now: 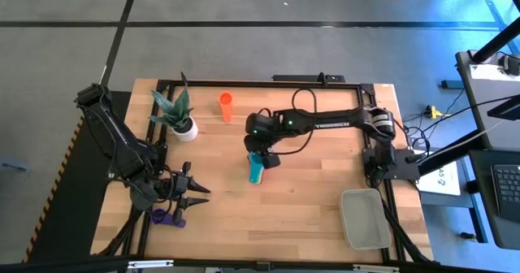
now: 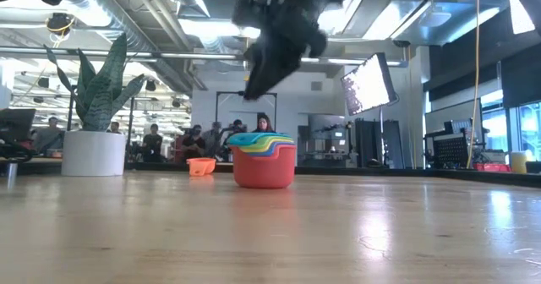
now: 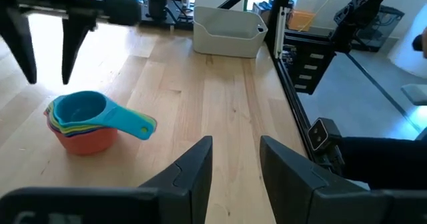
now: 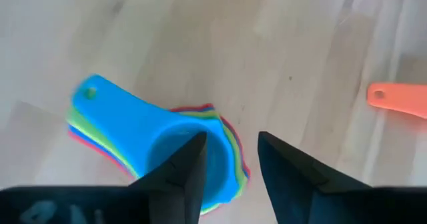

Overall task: Nest measuring cups in basket
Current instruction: Stack the orange measuring cup on top of the light blue measuring cup

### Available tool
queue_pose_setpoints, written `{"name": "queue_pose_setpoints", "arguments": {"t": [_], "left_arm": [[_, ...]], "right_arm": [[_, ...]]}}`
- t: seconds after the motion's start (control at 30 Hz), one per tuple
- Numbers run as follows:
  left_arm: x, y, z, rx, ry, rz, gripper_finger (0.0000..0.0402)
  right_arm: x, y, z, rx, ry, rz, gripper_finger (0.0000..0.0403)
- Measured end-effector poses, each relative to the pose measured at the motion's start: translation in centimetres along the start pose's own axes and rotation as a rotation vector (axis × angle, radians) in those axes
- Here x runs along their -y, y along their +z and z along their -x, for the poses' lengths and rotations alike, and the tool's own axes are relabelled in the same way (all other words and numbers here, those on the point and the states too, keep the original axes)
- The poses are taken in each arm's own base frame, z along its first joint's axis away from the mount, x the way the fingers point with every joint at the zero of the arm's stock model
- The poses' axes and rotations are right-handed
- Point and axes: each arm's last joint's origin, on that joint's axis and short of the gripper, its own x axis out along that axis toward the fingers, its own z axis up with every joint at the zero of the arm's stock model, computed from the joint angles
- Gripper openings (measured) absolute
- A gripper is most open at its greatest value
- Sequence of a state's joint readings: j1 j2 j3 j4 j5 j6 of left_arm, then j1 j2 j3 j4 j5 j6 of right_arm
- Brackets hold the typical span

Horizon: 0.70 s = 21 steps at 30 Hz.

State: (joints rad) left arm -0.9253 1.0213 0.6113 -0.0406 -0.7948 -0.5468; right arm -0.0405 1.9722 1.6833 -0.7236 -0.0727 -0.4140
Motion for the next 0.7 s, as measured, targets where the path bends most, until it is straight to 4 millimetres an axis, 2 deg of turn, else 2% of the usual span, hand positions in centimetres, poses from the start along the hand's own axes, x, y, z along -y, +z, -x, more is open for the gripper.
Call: {"name": "queue_pose_setpoints", "arguments": {"t": [0.2, 0.33, 0.53, 0.63, 0.7], "left_arm": [[-0.2, -0.3, 0.0, -0.019, 0.02, 0.015, 0.0119], [-0.5, -0.8, -0.2, -0.058, 0.055, 0.037, 0.0119], [-0.4, -1.4, -0.7, -0.075, 0.07, 0.027, 0.0119], [-0.5, -1.7, -1.1, -0.085, 0.106, 0.004, 0.0119], [-0.8, -2.0, -1.6, -0.099, 0.137, -0.003, 0.0119]], "right_arm": [[-2.1, -0.3, 0.7, -0.096, 0.057, -0.107, 0.0137], [-4.4, 0.2, 0.4, -0.105, 0.081, -0.073, 0.0137], [-7.1, 3.8, 0.2, 0.169, 0.036, 0.008, 0.0137], [-6.9, 4.5, 0.2, 0.212, -0.074, 0.003, 0.0137], [-5.6, 4.5, 0.3, 0.22, -0.189, -0.025, 0.0137]]}}
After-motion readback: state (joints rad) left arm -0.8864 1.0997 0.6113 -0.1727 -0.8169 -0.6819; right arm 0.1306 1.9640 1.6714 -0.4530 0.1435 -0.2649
